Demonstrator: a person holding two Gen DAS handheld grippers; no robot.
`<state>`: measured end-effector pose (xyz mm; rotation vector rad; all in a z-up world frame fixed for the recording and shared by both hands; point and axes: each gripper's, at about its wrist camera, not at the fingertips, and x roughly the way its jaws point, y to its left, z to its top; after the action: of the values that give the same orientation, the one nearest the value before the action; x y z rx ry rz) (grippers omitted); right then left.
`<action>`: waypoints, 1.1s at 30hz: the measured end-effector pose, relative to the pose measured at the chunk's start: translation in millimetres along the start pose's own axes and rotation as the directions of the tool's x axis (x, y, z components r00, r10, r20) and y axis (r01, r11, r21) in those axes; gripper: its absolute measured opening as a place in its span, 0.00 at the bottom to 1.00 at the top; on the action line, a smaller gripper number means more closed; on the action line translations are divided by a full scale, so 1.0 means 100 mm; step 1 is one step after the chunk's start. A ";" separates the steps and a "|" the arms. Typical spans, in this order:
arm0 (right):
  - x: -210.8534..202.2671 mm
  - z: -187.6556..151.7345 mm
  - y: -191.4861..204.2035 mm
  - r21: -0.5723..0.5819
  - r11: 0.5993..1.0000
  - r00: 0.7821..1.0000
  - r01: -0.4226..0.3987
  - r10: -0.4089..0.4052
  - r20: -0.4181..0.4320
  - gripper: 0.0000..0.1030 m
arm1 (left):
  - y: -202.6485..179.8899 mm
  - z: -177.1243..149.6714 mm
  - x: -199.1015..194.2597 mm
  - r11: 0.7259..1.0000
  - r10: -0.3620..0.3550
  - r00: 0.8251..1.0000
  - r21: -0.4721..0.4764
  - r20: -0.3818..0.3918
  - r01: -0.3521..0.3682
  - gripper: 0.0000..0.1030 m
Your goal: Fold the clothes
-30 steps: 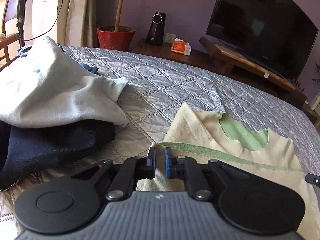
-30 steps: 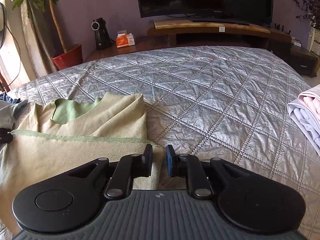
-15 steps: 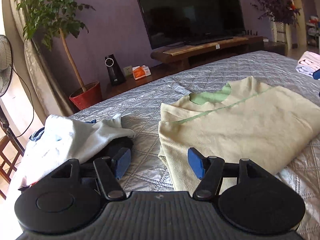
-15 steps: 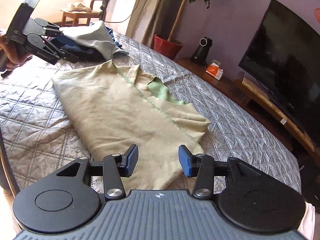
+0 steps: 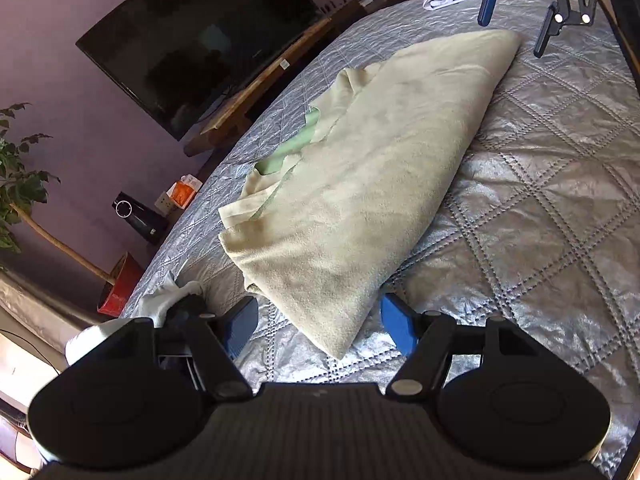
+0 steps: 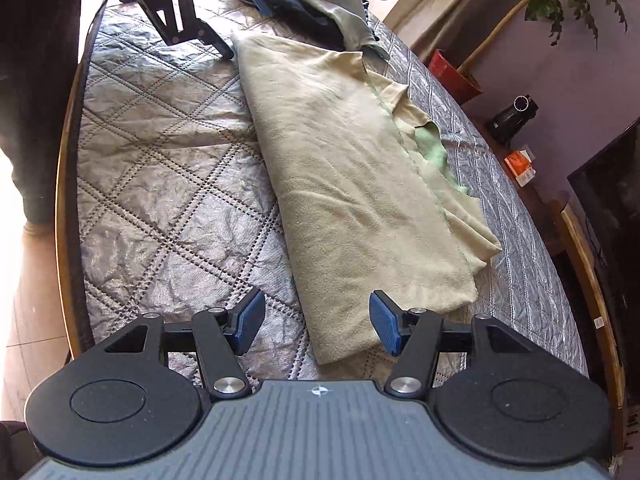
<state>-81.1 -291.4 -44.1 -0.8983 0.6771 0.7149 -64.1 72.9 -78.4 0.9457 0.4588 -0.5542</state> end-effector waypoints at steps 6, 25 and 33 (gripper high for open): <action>0.08 -0.04 -0.03 -0.012 0.999 0.999 0.046 -0.046 0.008 0.74 | 0.11 0.05 0.09 0.996 -0.069 0.998 0.054 -0.005 0.069 0.60; 0.14 -0.01 -0.12 0.025 0.999 1.000 0.030 -0.029 -0.012 0.80 | 0.46 0.20 0.31 0.972 -0.203 0.965 -0.155 -0.166 0.178 0.72; 0.12 0.00 0.02 -0.069 0.993 0.996 0.092 -0.090 0.028 0.80 | 0.32 0.17 0.23 0.991 -0.129 0.984 -0.059 -0.119 0.123 0.74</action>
<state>-75.3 -287.9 -54.4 -0.9770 0.5878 0.6707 -24.0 67.8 -63.6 0.9089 0.6443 -0.5983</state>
